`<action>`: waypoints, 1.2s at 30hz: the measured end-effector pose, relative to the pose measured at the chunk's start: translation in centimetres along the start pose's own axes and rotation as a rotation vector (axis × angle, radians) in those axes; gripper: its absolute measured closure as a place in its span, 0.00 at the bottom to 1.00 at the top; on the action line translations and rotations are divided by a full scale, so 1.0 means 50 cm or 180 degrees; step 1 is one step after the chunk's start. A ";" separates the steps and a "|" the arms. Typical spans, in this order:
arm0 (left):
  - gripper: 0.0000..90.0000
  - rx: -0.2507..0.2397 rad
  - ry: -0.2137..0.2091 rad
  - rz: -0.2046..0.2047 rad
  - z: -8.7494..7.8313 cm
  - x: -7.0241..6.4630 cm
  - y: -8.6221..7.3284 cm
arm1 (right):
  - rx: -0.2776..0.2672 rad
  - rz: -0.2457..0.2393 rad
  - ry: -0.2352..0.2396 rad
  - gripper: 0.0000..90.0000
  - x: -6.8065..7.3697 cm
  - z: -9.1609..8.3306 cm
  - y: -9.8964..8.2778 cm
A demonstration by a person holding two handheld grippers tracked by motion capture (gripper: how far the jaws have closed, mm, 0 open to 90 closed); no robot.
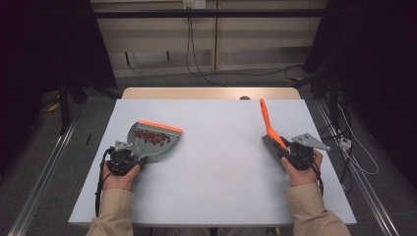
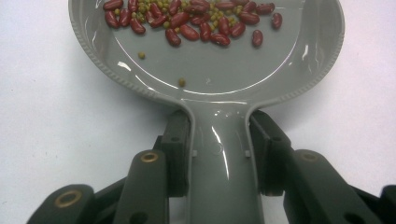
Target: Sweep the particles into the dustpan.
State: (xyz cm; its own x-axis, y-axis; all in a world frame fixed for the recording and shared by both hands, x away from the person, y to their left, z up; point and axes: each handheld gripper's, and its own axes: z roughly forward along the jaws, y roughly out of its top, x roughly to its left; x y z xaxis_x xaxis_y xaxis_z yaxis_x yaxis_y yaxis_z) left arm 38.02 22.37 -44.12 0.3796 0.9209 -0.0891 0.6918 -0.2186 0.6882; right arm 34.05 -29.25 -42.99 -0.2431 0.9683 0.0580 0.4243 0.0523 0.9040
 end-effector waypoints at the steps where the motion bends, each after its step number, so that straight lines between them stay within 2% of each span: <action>1: 0.70 0.0009 0.0001 0.0003 0.000 0.001 0.000 | 0.0001 0.0003 -0.0003 0.79 -0.002 0.000 0.000; 9: 0.70 0.0012 0.0035 -0.0010 0.001 0.001 0.000 | 0.0029 -0.0008 -0.0130 0.79 -0.014 0.004 -0.004; 14: 0.70 -0.0006 0.0039 -0.0037 0.001 0.000 -0.001 | 0.0045 -0.0095 -0.0238 0.79 -0.015 0.007 -0.005; 19: 0.70 -0.0013 0.0030 -0.0038 0.001 0.000 -0.001 | 0.0058 -0.0075 -0.0266 0.79 -0.020 0.008 -0.007; 25: 0.69 -0.0018 -0.0008 -0.0053 -0.001 -0.002 -0.001 | 0.0070 -0.0129 -0.0270 0.79 -0.016 0.013 -0.010; 27: 0.69 -0.0028 -0.0023 -0.0068 -0.002 -0.002 -0.001 | 0.0060 -0.0139 -0.0325 0.79 -0.016 0.012 -0.010; 29: 0.69 -0.0030 -0.0027 -0.0066 -0.002 -0.002 -0.001 | 0.0056 -0.0088 -0.0306 0.79 -0.021 0.011 -0.010; 36: 0.69 -0.0065 -0.0046 -0.0093 -0.005 -0.003 -0.002 | 0.0052 -0.0112 -0.0342 0.79 -0.020 0.012 -0.011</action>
State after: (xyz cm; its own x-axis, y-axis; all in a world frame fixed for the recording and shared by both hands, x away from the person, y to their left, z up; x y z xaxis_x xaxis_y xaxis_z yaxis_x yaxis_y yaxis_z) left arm 37.71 22.32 -44.00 0.3684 0.9219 -0.1196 0.6901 -0.1850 0.6997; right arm 34.57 -30.09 -43.77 -0.1636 0.9863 -0.0202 0.4315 0.0900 0.8976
